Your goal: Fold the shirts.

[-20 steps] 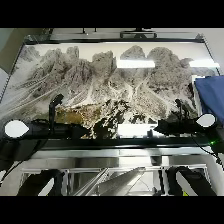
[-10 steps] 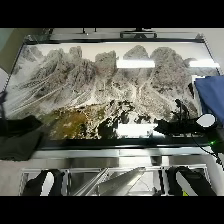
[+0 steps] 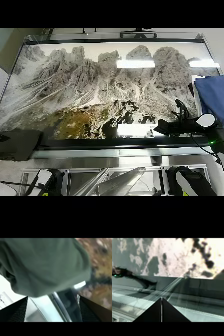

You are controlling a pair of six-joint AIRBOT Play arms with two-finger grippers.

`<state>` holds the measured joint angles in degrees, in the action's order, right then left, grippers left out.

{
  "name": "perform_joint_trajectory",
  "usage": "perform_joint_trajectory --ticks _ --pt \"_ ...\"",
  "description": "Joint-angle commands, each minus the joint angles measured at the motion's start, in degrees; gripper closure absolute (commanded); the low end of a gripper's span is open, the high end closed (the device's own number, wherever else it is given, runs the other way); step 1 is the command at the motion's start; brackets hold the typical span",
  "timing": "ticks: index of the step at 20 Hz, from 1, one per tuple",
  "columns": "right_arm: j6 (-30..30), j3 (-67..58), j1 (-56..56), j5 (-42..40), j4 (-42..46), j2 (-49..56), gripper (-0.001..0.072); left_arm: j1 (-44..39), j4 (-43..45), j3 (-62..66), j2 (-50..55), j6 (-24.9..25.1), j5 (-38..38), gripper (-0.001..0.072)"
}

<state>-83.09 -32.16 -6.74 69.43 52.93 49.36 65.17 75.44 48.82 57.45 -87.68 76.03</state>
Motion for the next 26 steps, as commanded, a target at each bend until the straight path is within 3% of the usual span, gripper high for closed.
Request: perform_joint_trajectory --ticks 1,5,7,9,10,11,16,20,22,26 --pt "0.0 0.0 0.1 0.0 -0.2 0.1 0.0692 4.1 1.4 -0.2 8.6 -0.2 -7.2 -0.0013" --pt "0.0 0.0 0.0 0.0 -0.2 0.1 0.0692 2.3 1.0 -0.2 17.5 -0.2 -16.4 -0.0013" --pt "0.0 0.0 0.0 0.0 -0.2 0.1 0.0692 -0.1 1.0 0.9 21.1 0.4 -17.6 -0.0013" --pt "0.0 0.0 0.0 0.0 -0.2 0.1 0.0692 -3.7 1.0 4.0 24.1 2.7 -15.5 0.0073" --pt "0.0 0.0 0.0 0.0 -0.2 0.1 0.0692 -5.6 1.0 6.0 25.4 3.9 -13.6 0.0427" --pt "0.0 0.0 0.0 0.0 -0.2 0.1 0.0692 -7.5 1.0 8.4 26.6 4.5 -11.2 0.0687" --pt "0.0 0.0 0.0 0.0 -0.2 0.1 0.0692 -20.5 -3.4 16.8 24.7 4.5 -2.5 0.0686" --pt "0.0 0.0 0.0 0.0 -0.2 0.1 0.0692 -37.2 -23.5 19.3 15.0 5.2 -4.1 0.0686" --pt "0.0 0.0 0.0 0.0 -0.2 0.1 0.0692 -47.7 -33.3 19.6 10.8 9.0 -5.4 0.0685" --pt "0.0 0.0 0.0 0.0 -0.2 0.0 0.0692 -68.5 -33.9 16.1 7.1 9.6 -16.3 0.0685"
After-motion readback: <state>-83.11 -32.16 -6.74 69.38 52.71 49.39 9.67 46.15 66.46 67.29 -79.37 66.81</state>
